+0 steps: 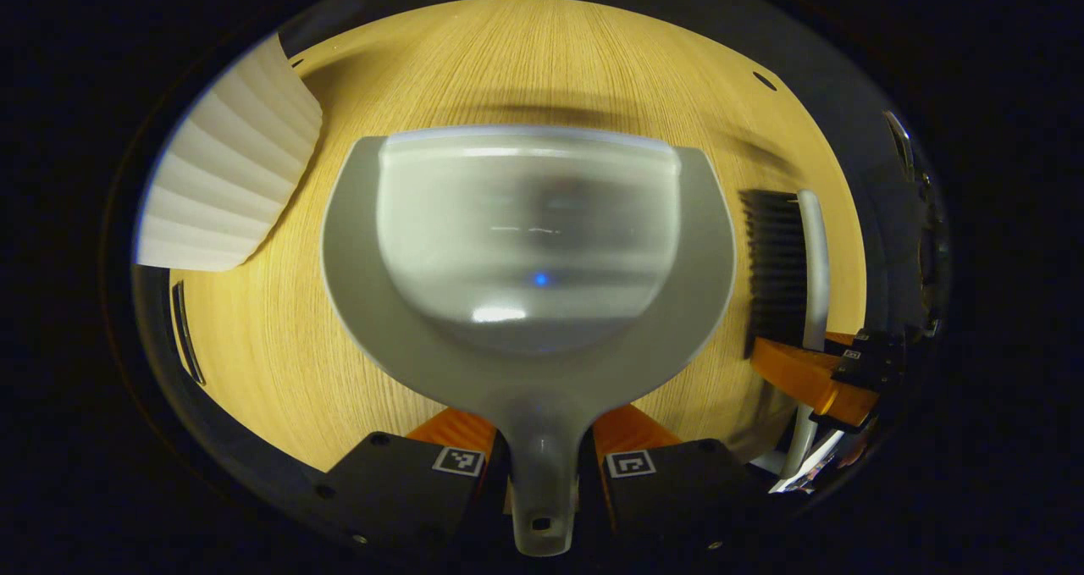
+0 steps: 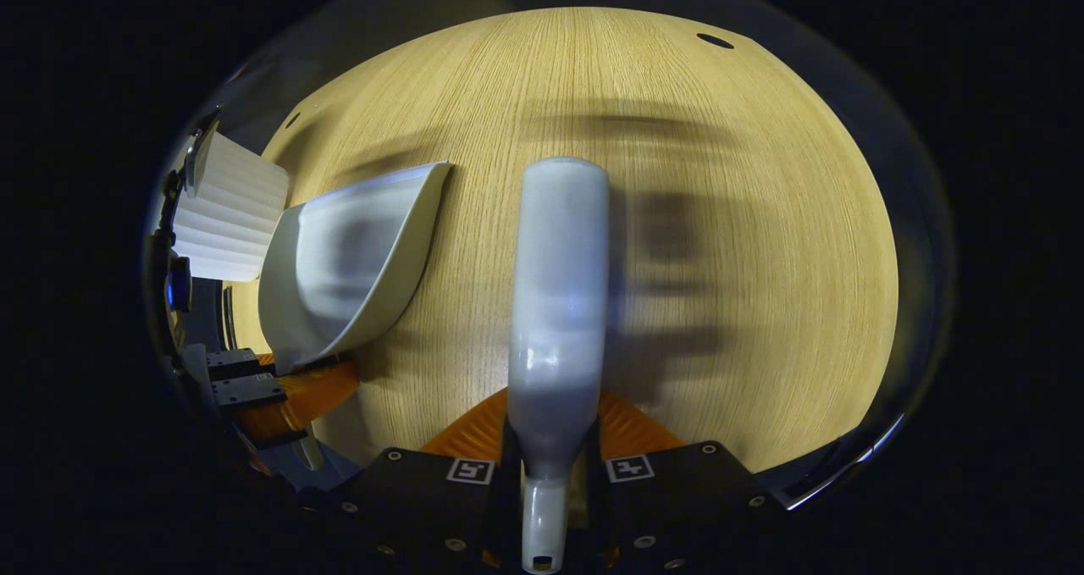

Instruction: Pick up the small broom and dustpan from the desktop, sweep the trash into the dustpan with the broom, and then empty the trash into the garbage bin.

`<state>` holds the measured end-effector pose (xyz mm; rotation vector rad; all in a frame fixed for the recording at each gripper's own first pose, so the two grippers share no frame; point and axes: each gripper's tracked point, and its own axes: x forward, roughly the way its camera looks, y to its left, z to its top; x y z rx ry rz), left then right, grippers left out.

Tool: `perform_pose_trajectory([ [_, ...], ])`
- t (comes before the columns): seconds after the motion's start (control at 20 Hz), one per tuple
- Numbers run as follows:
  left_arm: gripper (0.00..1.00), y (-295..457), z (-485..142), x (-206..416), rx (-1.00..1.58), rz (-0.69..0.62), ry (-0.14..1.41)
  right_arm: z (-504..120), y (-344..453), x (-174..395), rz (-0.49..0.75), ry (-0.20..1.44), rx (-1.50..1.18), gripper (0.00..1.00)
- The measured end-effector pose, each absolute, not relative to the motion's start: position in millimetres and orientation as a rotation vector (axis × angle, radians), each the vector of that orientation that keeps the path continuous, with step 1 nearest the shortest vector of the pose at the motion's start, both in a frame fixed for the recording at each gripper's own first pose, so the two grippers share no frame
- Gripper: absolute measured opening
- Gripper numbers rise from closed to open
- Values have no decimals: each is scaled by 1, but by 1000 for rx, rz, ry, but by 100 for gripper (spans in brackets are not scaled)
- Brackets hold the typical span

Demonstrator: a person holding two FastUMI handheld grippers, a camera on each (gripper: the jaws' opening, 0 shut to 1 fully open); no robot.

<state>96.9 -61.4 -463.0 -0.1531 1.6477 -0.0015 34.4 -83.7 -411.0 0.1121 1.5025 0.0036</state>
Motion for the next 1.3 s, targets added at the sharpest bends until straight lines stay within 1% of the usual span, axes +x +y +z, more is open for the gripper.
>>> perform_pose_trajectory([
  [0.05,42,-64,-462,95,-151,-13,1650,-411,-84,34,5,1502,113,35],
  [0.1,53,-65,-462,94,-140,-23,1650,-411,-83,33,7,1500,114,36],
  [0.15,65,-67,-462,92,-136,-33,1656,-412,-82,34,12,1500,113,46],
  [0.2,77,-70,-461,91,-137,-43,1656,-411,-82,33,16,1499,113,46],
  [0.25,84,-70,-459,88,-131,-46,1661,-412,-83,32,18,1502,123,41],
  [0.3,94,-69,-457,87,-124,-47,1659,-410,-82,33,19,1494,145,44],
  [0.35,98,-68,-455,87,-123,-44,1655,-410,-78,33,22,1494,171,52],
  [0.4,98,-68,-454,87,-126,-43,1652,-408,-74,32,32,1492,187,51],
  [0.45,98,-70,-451,87,-135,-43,1649,-408,-73,32,40,1491,188,67],
  [0.5,98,-70,-447,87,-146,-39,1645,-408,-73,32,45,1489,181,72],
  [0.55,98,-71,-444,89,-153,-39,1642,-407,-75,31,40,1485,171,80],
  [0.6,98,-70,-440,89,-154,-36,1635,-406,-77,30,36,1480,159,83],
  [0.65,98,-68,-438,90,-155,-33,1626,-405,-78,29,30,1474,154,90],
  [0.75,98,-67,-429,91,-164,-30,1611,-397,-79,32,22,1452,172,96],
  [0.9,98,-68,-410,94,-181,-29,1564,-380,-87,39,-7,1393,197,96],
  [1.1,98,-60,-382,113,-180,-8,1474,-347,-89,54,-19,1278,266,96],
  [1.3,99,-48,-364,143,-127,29,1335,-315,-86,70,-5,1151,297,97],
])
